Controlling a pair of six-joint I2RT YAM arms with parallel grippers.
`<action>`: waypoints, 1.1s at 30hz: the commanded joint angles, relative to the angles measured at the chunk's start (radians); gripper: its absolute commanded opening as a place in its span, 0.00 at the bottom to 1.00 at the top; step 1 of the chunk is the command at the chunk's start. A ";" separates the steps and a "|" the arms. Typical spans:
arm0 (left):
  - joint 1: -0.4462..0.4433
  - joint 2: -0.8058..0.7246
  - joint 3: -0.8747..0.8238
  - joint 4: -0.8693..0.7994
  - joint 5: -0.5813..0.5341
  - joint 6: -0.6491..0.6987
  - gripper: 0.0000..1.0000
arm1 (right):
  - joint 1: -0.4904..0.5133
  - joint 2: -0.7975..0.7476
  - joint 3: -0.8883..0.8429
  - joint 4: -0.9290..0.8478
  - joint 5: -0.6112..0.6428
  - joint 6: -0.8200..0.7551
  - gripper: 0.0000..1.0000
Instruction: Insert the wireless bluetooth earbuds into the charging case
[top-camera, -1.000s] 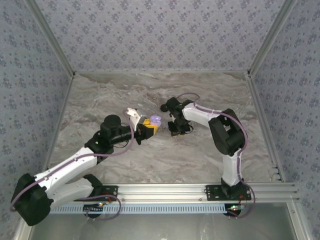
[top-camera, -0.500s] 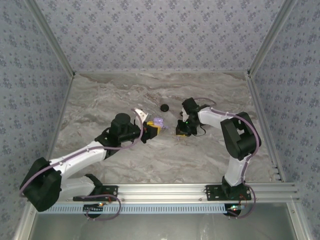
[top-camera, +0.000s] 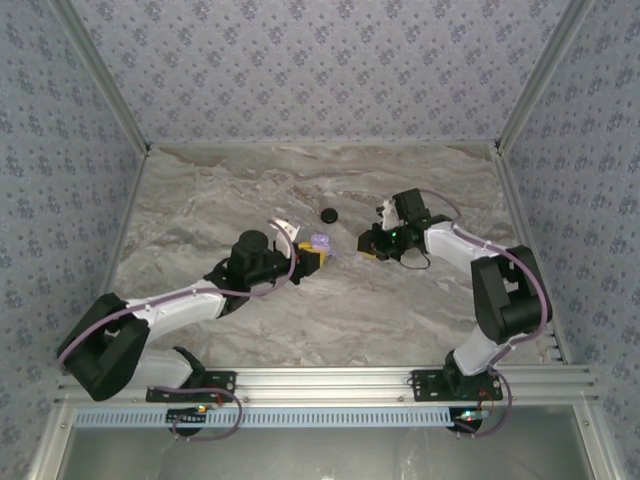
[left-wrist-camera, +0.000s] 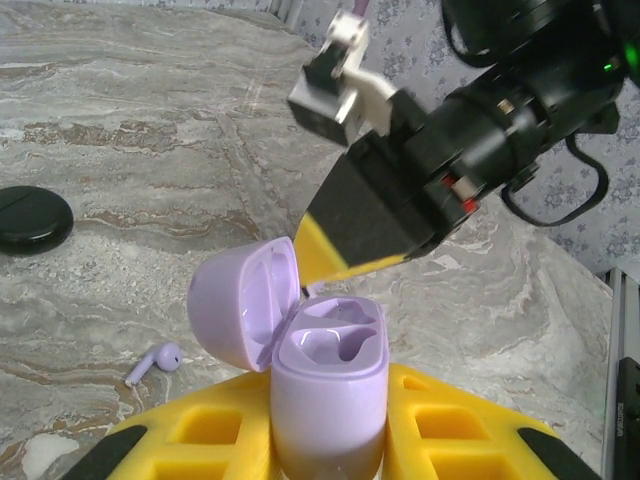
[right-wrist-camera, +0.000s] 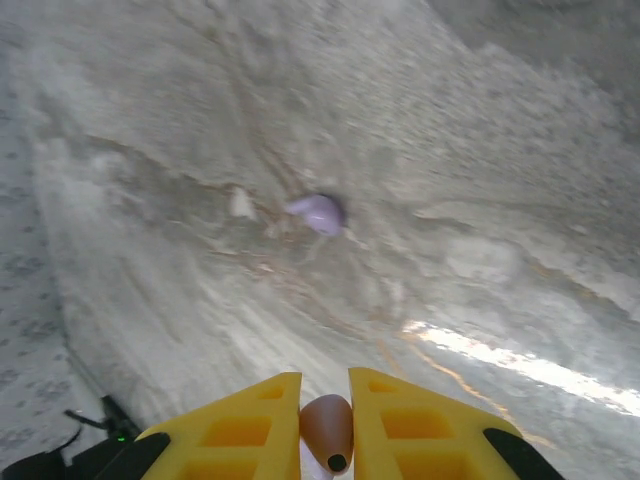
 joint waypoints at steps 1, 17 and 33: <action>-0.007 0.022 -0.011 0.137 -0.014 -0.028 0.24 | -0.015 -0.072 -0.016 0.089 -0.105 0.053 0.17; -0.030 0.103 -0.024 0.335 0.006 -0.099 0.23 | 0.008 -0.227 0.034 0.232 -0.203 0.149 0.18; -0.039 0.088 0.003 0.371 0.067 -0.109 0.23 | 0.092 -0.321 0.088 0.191 -0.160 0.078 0.18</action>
